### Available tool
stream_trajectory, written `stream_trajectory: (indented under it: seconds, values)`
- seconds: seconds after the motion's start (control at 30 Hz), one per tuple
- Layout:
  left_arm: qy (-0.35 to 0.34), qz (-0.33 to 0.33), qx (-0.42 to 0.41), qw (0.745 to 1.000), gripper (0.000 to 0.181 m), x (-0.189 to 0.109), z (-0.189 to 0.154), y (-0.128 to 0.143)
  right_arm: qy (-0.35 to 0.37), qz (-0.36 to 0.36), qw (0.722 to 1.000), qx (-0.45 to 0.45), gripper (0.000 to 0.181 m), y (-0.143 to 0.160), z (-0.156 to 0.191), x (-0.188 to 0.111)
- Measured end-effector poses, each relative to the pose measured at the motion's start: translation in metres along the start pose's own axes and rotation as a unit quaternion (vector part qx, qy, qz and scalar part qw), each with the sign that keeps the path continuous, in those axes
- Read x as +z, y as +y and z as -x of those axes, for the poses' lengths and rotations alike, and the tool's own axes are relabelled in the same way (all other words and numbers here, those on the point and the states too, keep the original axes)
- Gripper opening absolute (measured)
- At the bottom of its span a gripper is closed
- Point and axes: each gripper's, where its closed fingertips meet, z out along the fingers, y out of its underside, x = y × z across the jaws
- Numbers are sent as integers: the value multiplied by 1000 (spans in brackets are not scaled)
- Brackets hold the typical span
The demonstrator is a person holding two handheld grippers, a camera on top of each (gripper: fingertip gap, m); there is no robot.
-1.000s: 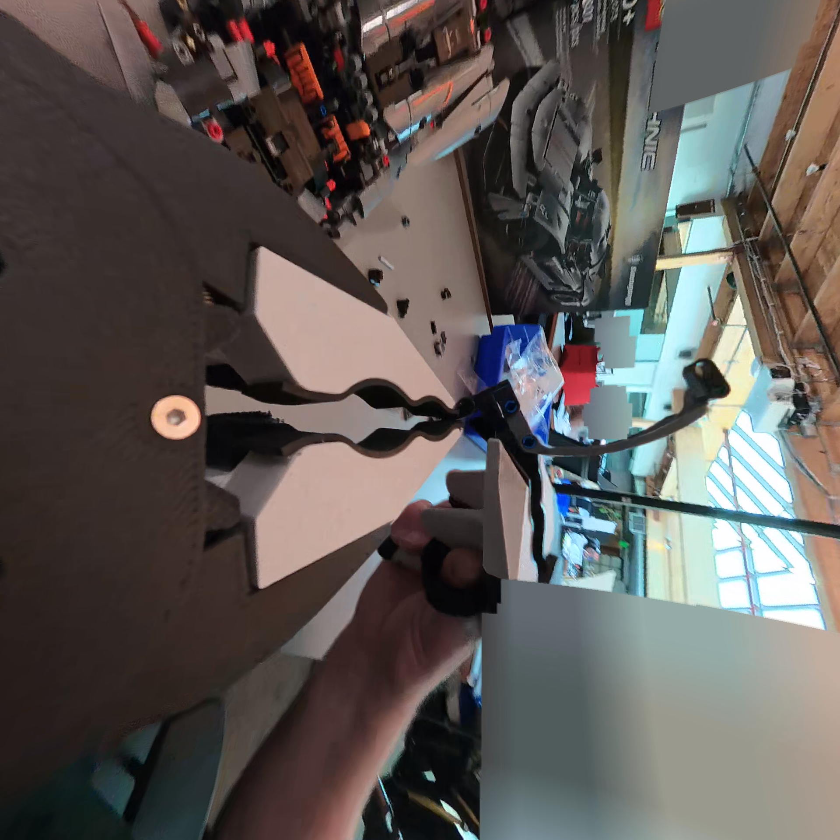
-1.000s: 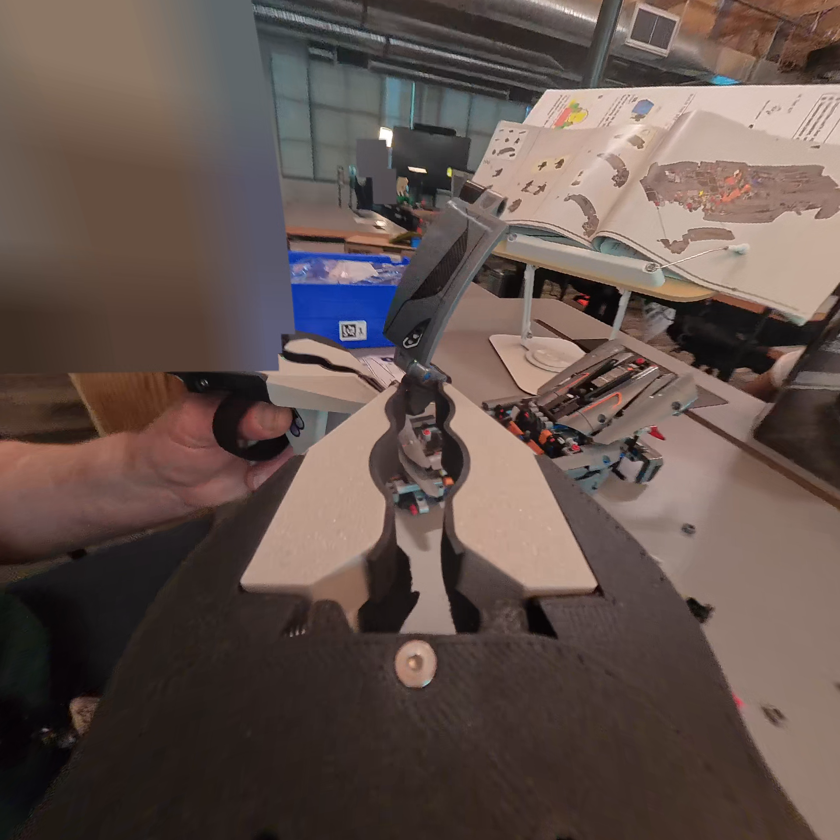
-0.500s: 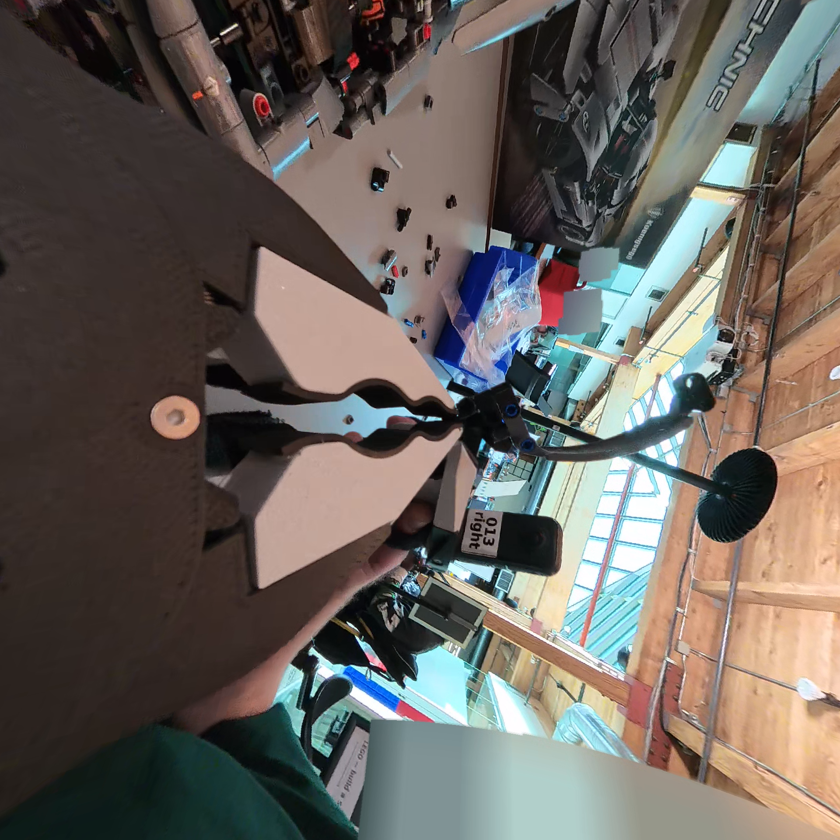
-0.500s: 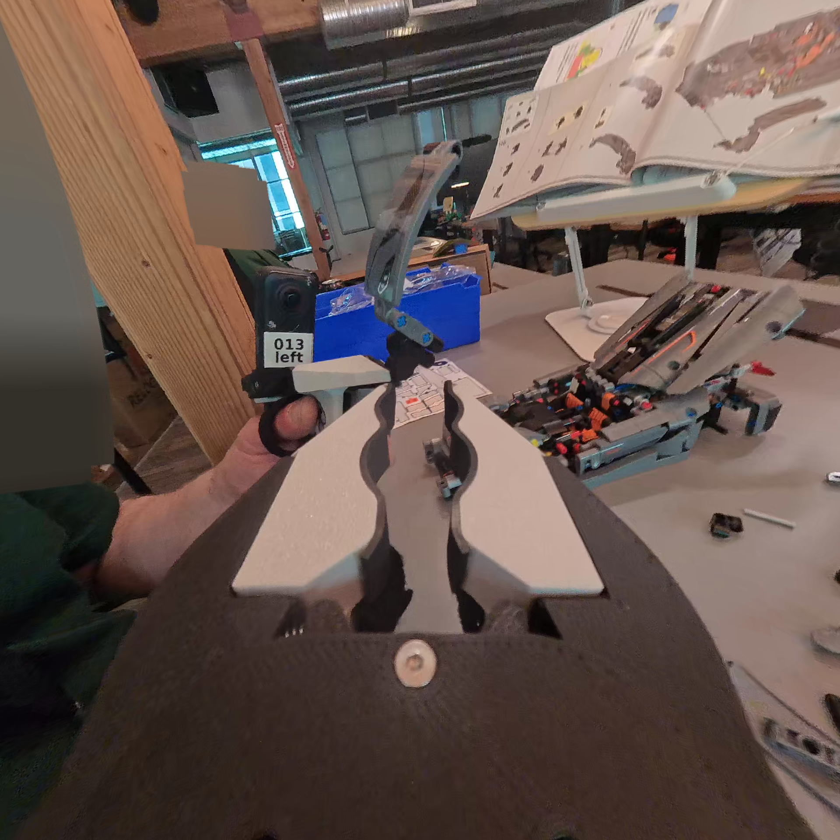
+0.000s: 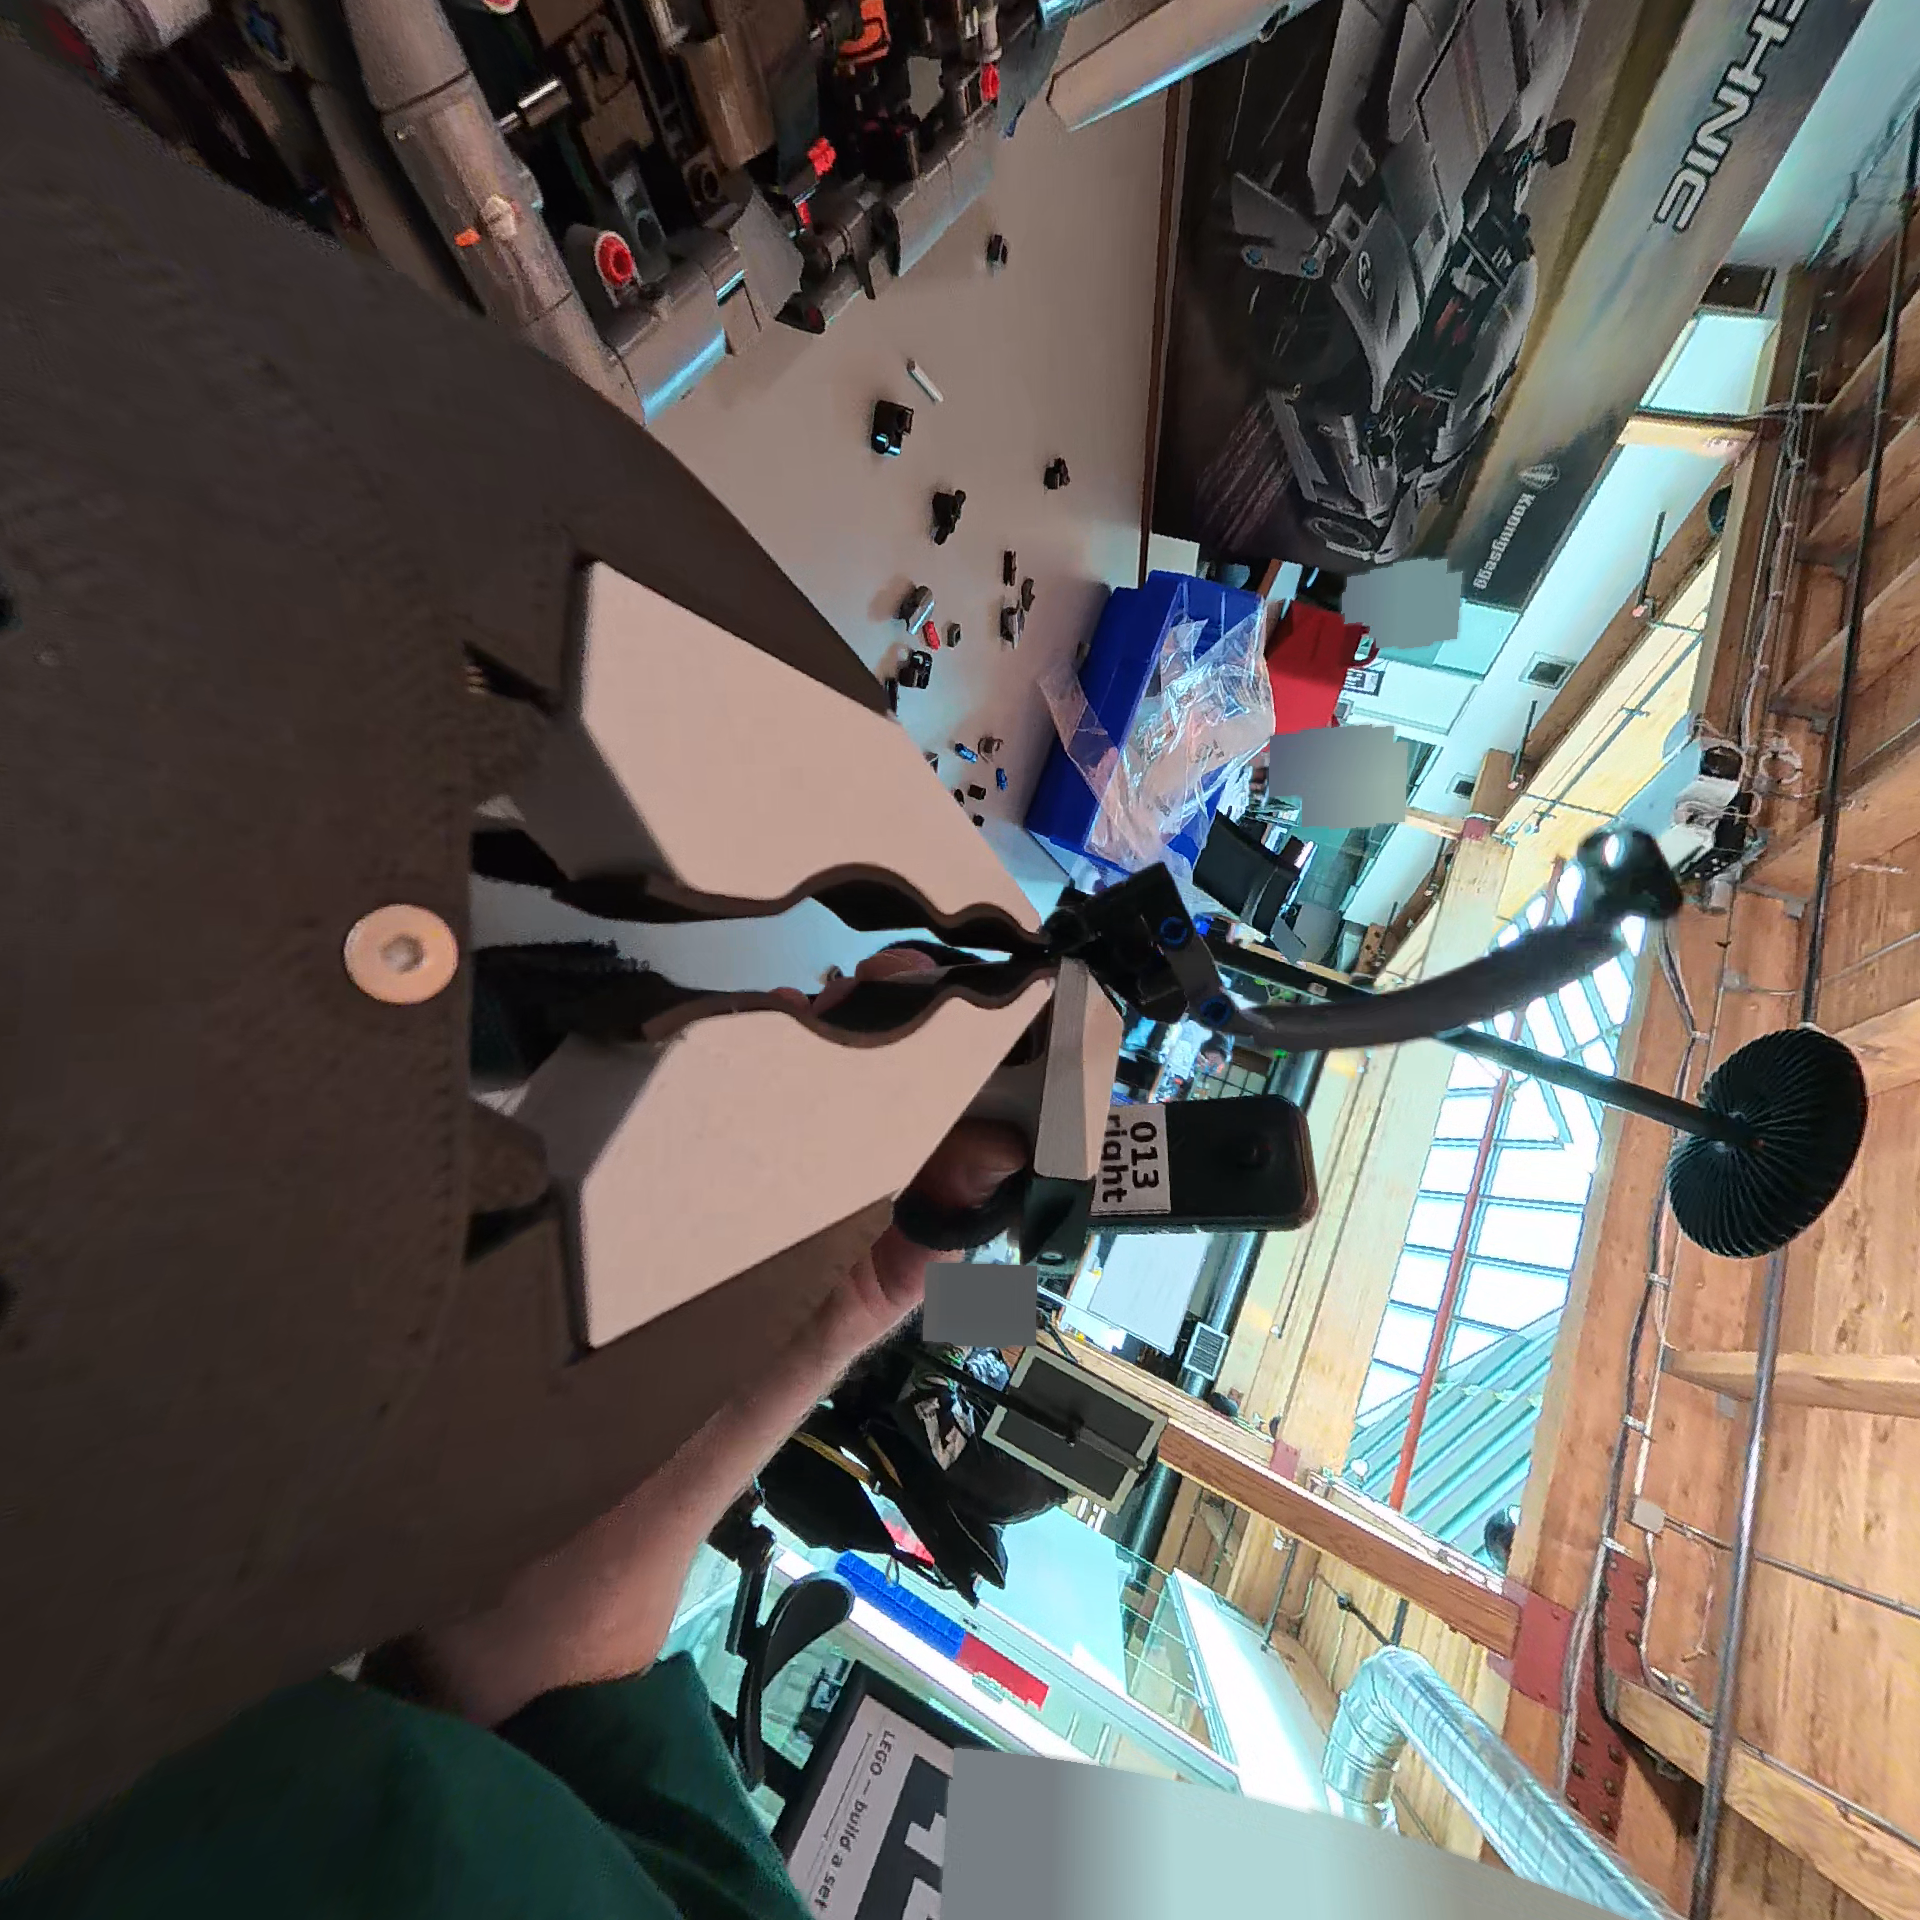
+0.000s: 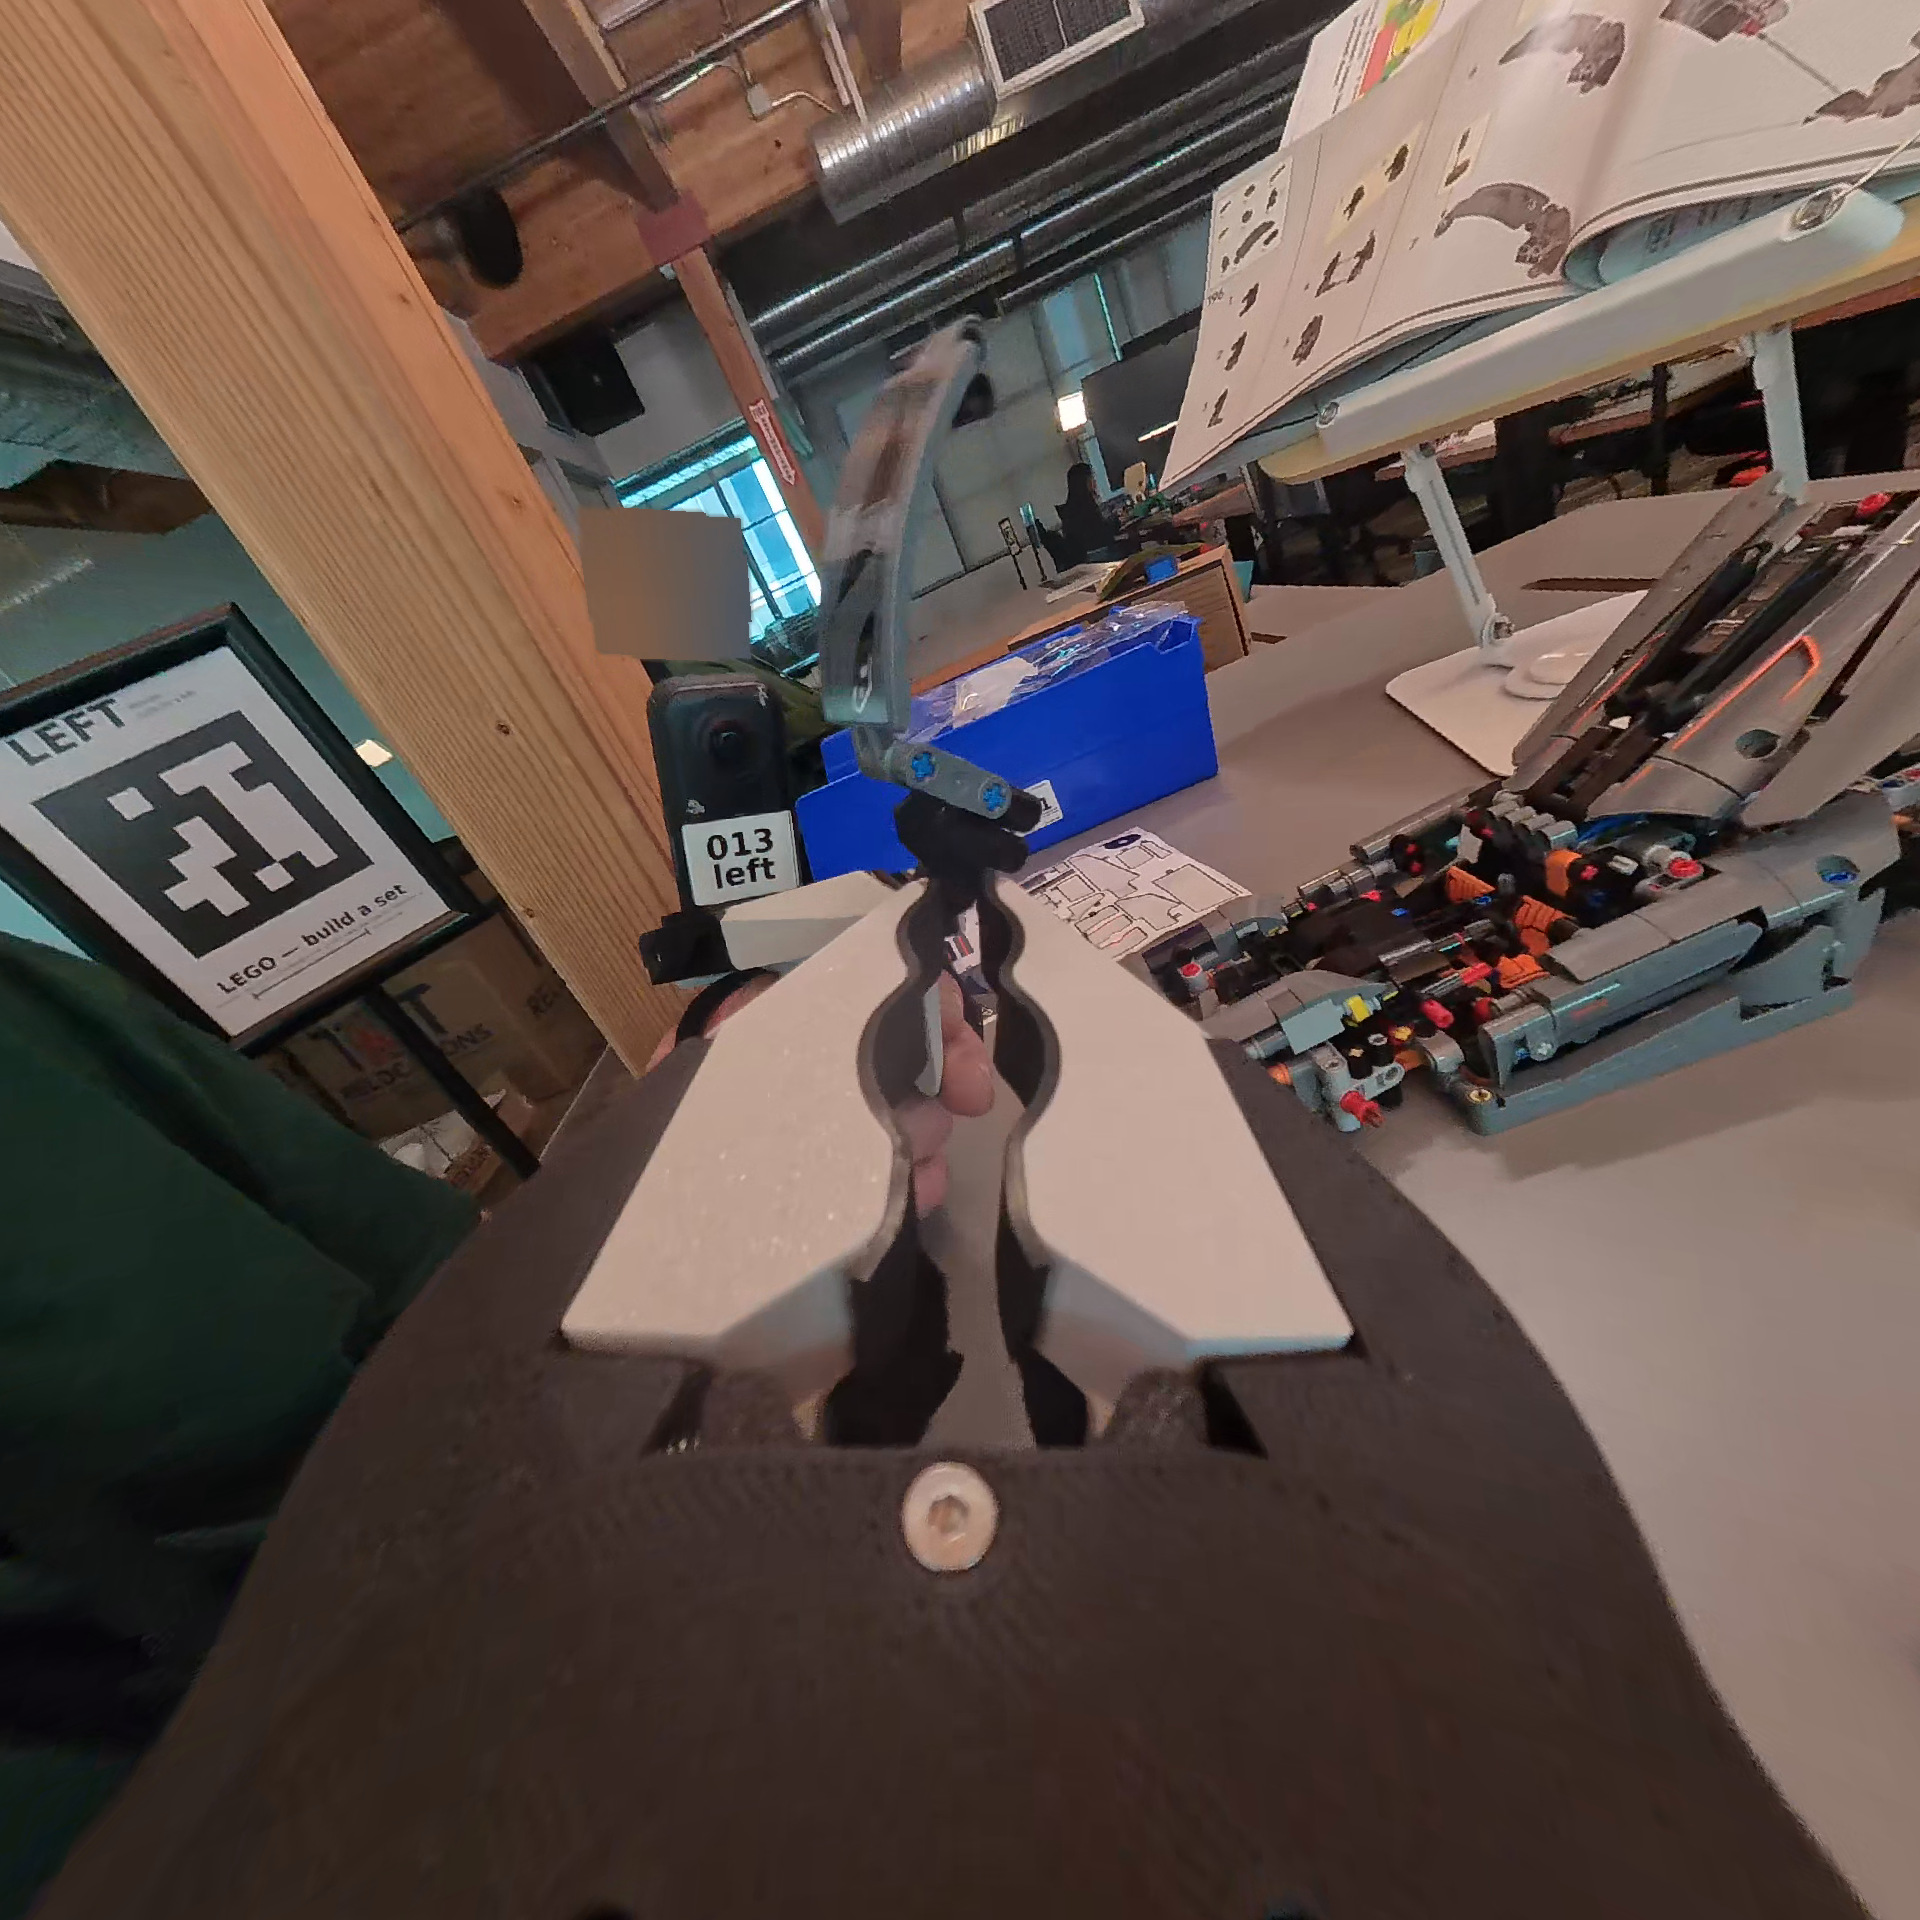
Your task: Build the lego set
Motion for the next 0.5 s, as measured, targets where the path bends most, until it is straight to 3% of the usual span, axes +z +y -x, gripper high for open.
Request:
stream_trajectory:
  seconds: [0.27,0.4,0.5]
  values:
    - [-59,65,105,991,19,-26,4,-2,52,36,998,3,3,9,-17,-11]
    - [-124,130,161,970,24,-64,38,-6,92,89,991,29,3,30,-35,-17]
    - [-160,231,174,944,35,-93,70,11,138,154,978,31,3,59,-51,-16]
